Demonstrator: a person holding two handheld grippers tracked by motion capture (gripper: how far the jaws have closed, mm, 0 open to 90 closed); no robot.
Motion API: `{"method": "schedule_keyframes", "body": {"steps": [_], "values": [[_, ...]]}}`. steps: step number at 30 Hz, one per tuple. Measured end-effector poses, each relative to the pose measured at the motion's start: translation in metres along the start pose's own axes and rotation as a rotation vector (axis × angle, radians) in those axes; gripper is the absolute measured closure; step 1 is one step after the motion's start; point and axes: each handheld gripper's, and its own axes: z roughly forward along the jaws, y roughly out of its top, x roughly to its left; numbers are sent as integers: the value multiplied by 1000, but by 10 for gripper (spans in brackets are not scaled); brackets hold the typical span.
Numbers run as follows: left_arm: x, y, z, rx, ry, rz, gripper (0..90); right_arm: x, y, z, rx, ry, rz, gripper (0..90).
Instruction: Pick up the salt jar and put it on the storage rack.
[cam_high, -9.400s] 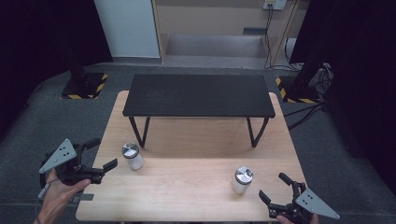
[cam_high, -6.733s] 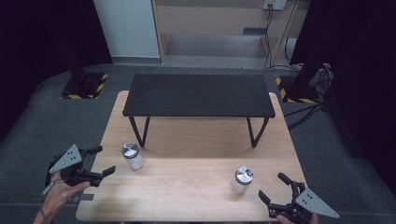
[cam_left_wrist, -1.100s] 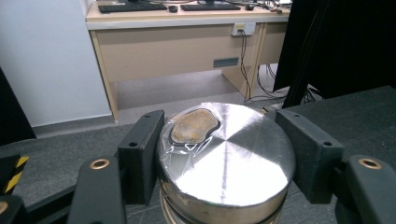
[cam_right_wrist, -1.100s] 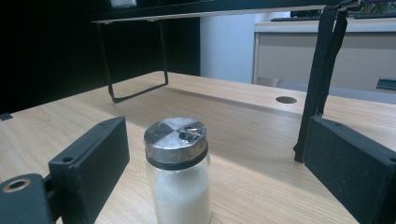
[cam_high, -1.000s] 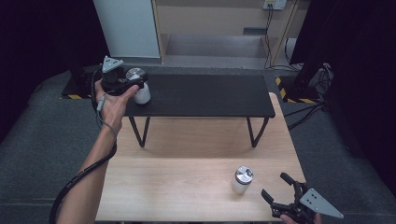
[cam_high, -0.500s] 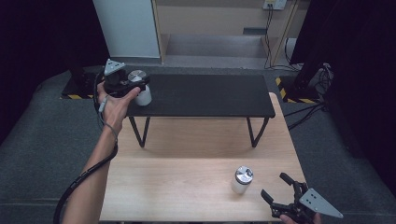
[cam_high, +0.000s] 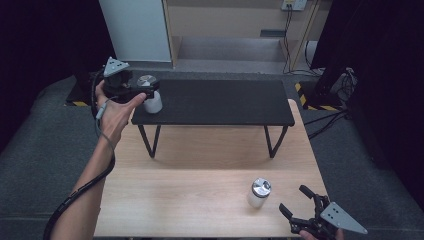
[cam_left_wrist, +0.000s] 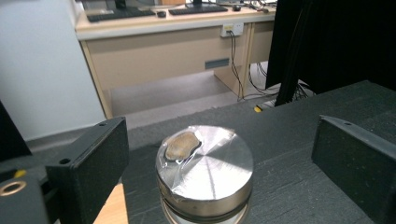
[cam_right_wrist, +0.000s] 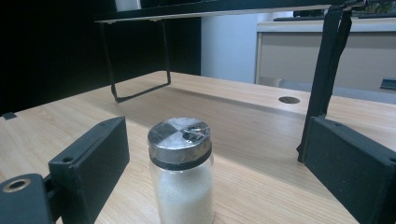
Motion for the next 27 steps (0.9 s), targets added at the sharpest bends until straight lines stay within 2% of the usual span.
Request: {"method": "schedule_keyframes", "body": {"steps": [4, 7, 12, 21, 27], "values": [[1, 2, -11, -38, -31, 1, 36, 0, 0, -1, -2, 1, -2, 72], [0, 4, -19, -48, -66, 24, 36, 0, 0, 0, -2, 0, -1, 72], [-2, 2, -27, -54, -119, 36, 36, 1, 0, -1, -4, 2, -2, 72], [-4, -19, -40, -85, -214, 31, 39, 1, 1, -1, -5, 3, -9, 72], [0, -42, -42, -116, -305, 59, 47, 1, 1, -1, -3, 3, -10, 72]]}}
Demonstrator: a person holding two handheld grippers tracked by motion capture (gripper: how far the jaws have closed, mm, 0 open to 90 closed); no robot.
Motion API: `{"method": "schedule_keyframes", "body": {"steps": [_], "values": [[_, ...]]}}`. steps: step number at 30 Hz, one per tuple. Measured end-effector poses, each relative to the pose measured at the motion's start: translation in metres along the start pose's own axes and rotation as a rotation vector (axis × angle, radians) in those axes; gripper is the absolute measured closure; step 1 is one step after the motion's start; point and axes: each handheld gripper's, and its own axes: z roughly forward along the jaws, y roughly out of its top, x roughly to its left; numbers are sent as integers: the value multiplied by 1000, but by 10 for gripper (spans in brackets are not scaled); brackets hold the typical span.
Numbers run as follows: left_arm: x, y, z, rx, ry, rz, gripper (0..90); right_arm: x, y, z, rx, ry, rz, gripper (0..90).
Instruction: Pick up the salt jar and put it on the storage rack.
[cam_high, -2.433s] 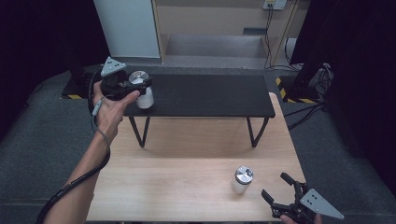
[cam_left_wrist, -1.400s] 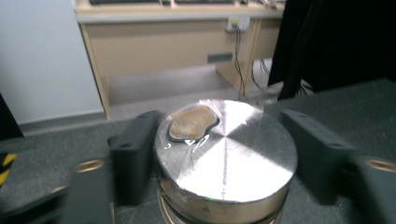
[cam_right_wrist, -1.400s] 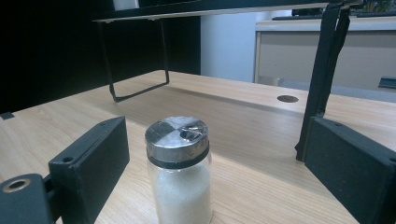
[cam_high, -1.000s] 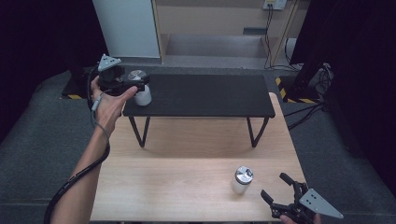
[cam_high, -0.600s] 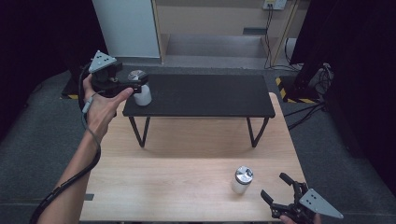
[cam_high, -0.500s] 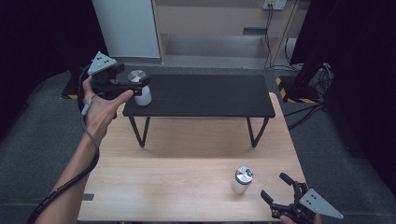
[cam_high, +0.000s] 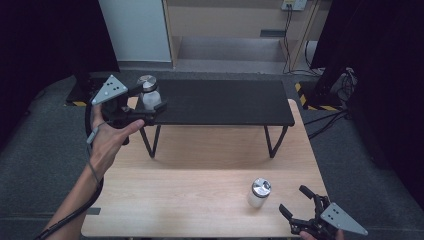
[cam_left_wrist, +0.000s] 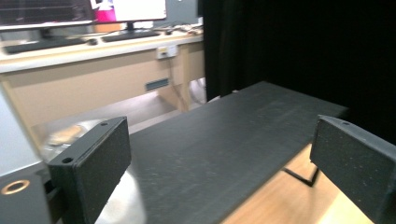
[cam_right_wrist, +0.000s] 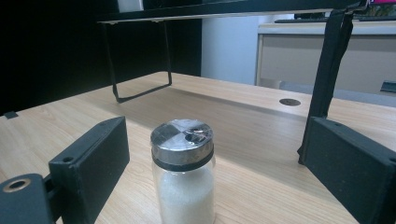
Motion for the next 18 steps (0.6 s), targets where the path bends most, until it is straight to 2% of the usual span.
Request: {"method": "schedule_keyframes", "body": {"steps": [8, 10, 15, 18], "values": [[7, -30, -2, -67, -127, 30, 52, 1, 0, 0, 3, 1, -2, 73], [6, -36, -3, -84, -129, 45, 53, 1, 0, 0, 4, 1, -1, 73], [8, -54, -4, -114, -184, 45, 55, 1, 0, 1, 5, 3, -1, 73], [5, -60, -4, -116, -205, 73, 64, 1, 0, 0, 5, 2, -1, 73]]}}
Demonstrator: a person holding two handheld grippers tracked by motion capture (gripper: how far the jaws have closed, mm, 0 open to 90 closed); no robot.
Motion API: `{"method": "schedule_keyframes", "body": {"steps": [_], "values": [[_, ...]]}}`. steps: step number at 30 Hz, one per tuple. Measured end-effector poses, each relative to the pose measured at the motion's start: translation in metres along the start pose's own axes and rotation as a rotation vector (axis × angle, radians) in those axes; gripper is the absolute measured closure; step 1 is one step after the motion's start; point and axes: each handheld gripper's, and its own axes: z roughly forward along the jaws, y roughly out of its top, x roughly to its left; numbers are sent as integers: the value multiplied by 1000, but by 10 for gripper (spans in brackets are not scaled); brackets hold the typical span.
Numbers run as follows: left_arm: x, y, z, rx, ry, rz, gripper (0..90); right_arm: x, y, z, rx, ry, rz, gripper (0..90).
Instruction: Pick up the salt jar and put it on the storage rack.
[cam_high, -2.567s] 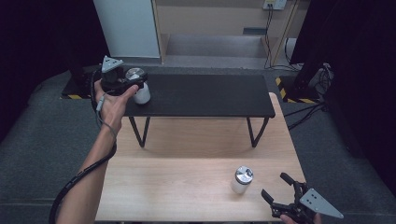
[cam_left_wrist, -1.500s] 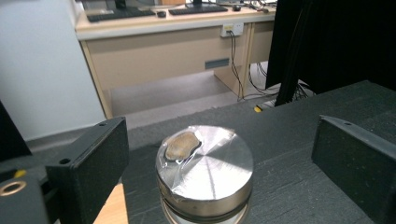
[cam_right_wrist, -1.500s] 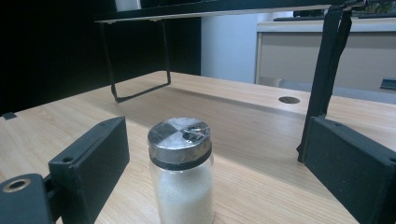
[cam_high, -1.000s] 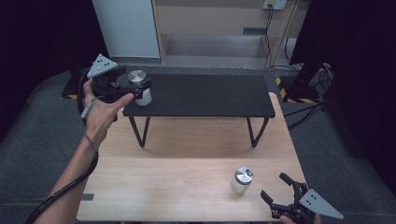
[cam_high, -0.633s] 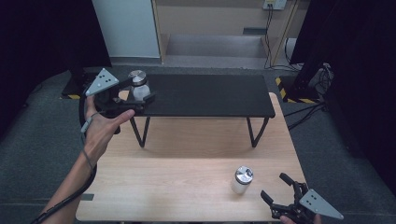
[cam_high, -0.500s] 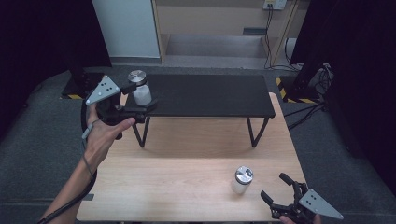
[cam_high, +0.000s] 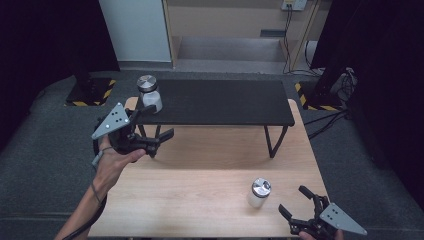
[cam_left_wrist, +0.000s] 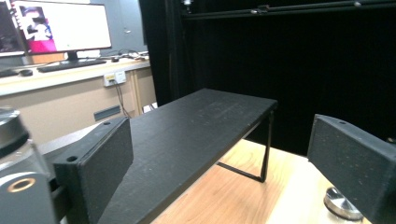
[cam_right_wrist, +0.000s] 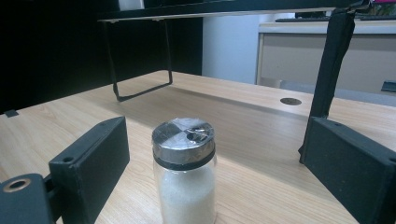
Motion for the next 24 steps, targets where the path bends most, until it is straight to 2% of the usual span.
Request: {"method": "schedule_keyframes", "body": {"steps": [5, 8, 13, 18, 24], "values": [[-7, -12, 1, -7, -33, 9, 67, 0, 0, 0, 1, 1, -1, 73], [-12, -19, 1, 15, -40, 38, 69, 0, 0, 0, 0, 1, -1, 73], [-15, -36, 0, 7, -58, 32, 70, 0, 0, 0, 2, 2, -2, 73], [-19, -57, -1, -8, -49, 7, 72, 0, 0, 1, 4, 1, -1, 73], [-23, -75, -3, 1, -9, -6, 71, 0, 0, 1, 5, 2, 0, 73]]}}
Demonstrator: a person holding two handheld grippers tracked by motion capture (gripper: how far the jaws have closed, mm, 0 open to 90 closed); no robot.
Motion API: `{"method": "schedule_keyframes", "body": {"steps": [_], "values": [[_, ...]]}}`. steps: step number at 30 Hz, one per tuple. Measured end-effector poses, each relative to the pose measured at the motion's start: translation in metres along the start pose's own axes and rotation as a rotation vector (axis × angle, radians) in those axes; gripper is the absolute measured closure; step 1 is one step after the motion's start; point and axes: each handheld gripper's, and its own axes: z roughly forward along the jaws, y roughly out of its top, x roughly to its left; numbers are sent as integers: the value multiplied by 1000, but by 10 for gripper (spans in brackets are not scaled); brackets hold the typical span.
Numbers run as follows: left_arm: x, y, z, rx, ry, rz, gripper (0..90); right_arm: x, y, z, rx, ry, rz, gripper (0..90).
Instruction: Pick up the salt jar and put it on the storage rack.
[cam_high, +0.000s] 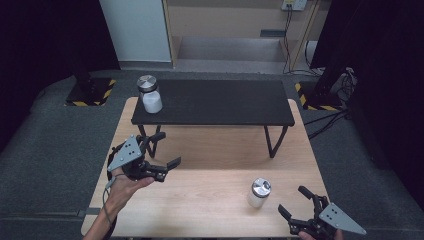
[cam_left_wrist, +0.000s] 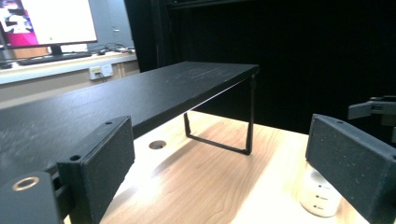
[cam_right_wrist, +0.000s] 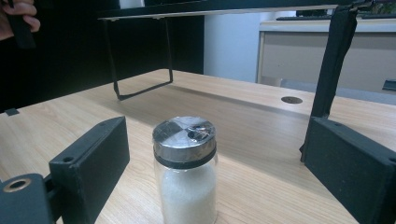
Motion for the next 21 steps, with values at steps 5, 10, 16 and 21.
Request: {"method": "schedule_keyframes", "body": {"steps": [5, 10, 16, 21], "values": [[-3, -12, -2, -5, 36, -15, 71, 0, 0, 0, 0, 0, 0, 73], [-4, -21, -5, -10, 54, -34, 69, 0, 0, 0, 1, -1, -1, 73], [-10, -25, -7, 15, 94, -6, 70, 0, 0, 0, 1, -1, -1, 74], [-14, -34, -10, 5, 126, -22, 67, 0, 0, 0, 1, 0, -1, 74]]}}
